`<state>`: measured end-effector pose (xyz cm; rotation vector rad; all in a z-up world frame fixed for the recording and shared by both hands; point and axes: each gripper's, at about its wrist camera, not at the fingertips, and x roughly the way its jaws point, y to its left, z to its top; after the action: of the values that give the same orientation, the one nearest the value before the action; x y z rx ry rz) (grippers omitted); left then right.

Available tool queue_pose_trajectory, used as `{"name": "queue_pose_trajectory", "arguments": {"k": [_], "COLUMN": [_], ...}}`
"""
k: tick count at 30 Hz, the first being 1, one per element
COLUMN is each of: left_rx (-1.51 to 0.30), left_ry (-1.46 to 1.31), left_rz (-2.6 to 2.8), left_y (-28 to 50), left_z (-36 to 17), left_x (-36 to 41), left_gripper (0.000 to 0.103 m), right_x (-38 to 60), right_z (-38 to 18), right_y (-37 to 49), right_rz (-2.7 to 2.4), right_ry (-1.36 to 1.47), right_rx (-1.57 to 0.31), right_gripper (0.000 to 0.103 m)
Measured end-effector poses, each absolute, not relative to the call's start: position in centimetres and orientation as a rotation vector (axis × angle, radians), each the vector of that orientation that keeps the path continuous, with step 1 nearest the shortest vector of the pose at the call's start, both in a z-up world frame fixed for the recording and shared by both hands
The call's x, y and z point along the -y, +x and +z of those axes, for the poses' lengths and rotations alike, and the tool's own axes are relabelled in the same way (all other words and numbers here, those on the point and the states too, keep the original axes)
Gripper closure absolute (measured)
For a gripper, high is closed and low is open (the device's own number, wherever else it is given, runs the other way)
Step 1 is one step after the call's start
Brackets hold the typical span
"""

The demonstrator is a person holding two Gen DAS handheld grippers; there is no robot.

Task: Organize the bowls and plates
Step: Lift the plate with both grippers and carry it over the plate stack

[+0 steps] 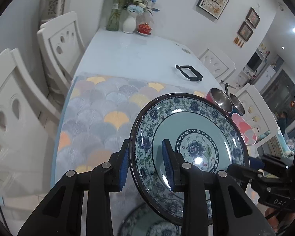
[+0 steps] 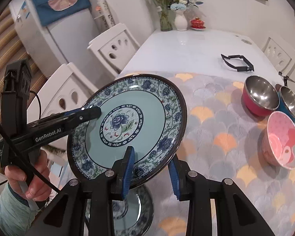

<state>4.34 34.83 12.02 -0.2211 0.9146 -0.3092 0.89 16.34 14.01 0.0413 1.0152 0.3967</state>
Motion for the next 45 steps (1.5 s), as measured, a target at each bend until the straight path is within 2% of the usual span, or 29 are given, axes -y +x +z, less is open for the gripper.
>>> {"name": "queue_pose_trajectory", "arguments": {"k": [13,27,45], "left_rx": [-0.900,-0.989,-1.101], "left_ry": [-0.277,-0.297,-0.242], "left_rz": [-0.183,-0.103,-0.081], "left_y": [-3.8,-11.2,-13.5], "left_z": [12.8,9.0,5.1], "left_x": [-36.2,-35.8,-34.0], "left_gripper": [0.075,0.075,0.075], "right_x": [-16.9,-17.0,-16.2], "right_z": [14.1,9.9,4.8], "right_y": [-4.1,-8.1,-9.7], "right_rz": [0.542,0.592,0.577], "right_ry": [0.018,-0.022,-0.002], "right_rx": [-1.033,-1.153,-1.302], "right_gripper": [0.070,0.070,0.066]}}
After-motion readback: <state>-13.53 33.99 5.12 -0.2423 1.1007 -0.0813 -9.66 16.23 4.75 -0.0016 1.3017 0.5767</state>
